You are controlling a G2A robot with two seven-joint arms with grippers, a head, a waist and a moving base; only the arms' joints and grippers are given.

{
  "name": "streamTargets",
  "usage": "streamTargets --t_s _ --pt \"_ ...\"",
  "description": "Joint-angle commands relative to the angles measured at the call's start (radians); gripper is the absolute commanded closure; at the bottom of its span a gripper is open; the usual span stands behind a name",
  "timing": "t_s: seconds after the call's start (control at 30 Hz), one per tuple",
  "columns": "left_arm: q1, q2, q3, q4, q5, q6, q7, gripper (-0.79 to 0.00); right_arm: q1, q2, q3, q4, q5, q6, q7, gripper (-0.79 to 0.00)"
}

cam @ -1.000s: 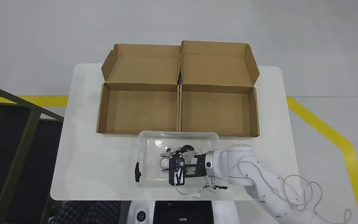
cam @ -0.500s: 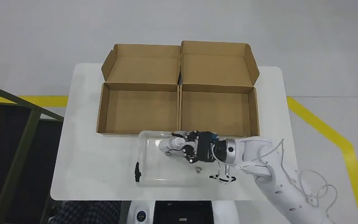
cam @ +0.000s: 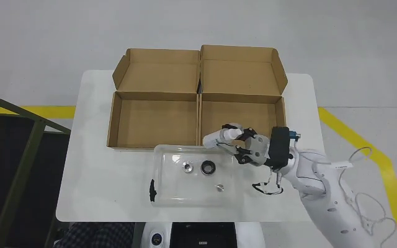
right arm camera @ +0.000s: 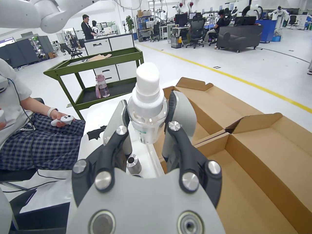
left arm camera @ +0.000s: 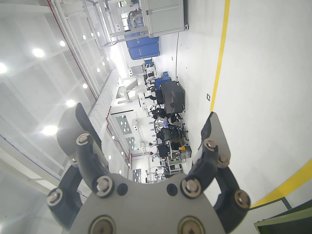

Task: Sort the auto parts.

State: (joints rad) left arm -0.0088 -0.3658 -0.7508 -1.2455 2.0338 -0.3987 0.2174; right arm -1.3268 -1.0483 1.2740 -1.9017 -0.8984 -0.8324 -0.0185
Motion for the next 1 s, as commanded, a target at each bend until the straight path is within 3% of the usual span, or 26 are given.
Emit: streamTargets --t_s 0.0,0.6,0.97 --pt "0.0 0.0 0.0 0.0 0.0 0.0 0.0 -0.785 -0.008 0.001 0.015 0.0 0.008 -0.003 -0.013 0.0" --pt "0.0 0.0 0.0 0.0 0.0 0.0 0.0 -0.785 -0.008 -0.004 0.039 0.038 0.07 -0.008 -0.067 0.0" --pt "0.0 0.0 0.0 0.0 0.0 0.0 0.0 -0.785 0.083 -0.021 -0.025 0.066 -0.038 0.144 0.014 0.0"
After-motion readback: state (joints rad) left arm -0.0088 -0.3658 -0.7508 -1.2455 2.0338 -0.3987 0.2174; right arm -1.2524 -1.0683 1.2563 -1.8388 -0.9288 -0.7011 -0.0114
